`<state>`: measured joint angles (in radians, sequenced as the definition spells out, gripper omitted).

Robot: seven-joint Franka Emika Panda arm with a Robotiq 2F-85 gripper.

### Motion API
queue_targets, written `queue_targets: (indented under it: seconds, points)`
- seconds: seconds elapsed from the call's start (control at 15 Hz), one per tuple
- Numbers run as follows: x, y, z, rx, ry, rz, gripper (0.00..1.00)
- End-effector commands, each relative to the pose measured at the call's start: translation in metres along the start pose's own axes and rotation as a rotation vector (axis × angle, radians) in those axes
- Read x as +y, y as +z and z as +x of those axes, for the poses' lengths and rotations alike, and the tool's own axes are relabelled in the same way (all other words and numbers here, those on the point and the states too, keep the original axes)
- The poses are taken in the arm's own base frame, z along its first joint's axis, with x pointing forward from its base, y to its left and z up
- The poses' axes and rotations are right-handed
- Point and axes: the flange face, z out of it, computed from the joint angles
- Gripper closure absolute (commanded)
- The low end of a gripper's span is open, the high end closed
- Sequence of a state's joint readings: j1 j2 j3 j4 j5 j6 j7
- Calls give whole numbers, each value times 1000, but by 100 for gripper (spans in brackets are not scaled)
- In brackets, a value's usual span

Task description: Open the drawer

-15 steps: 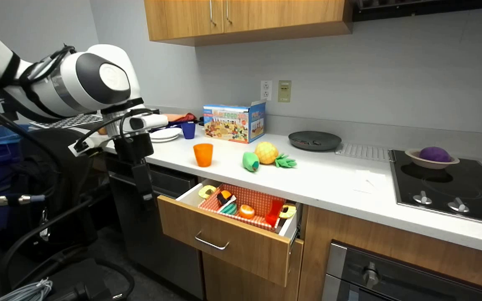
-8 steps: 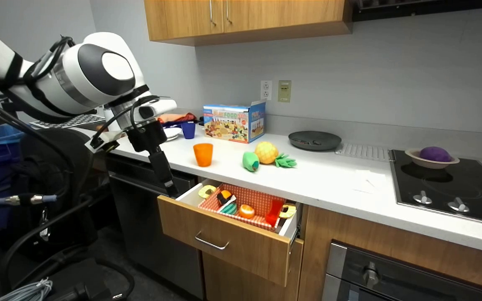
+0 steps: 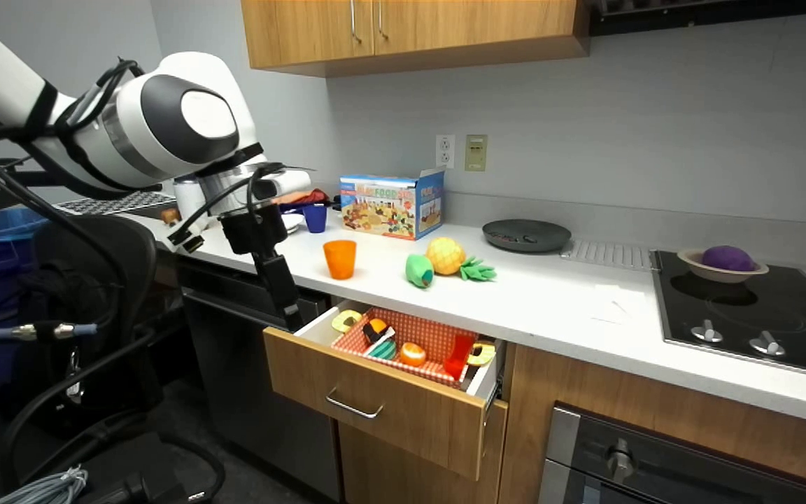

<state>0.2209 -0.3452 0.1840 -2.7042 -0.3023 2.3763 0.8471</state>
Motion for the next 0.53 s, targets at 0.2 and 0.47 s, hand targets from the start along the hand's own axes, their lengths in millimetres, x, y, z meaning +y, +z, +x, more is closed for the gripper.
queue_targets:
  seconds: [0.2,0.47]
  points:
    - [15,5,75,-112,-295,95,0]
    - [22,25,120,-150,-387,129,0]
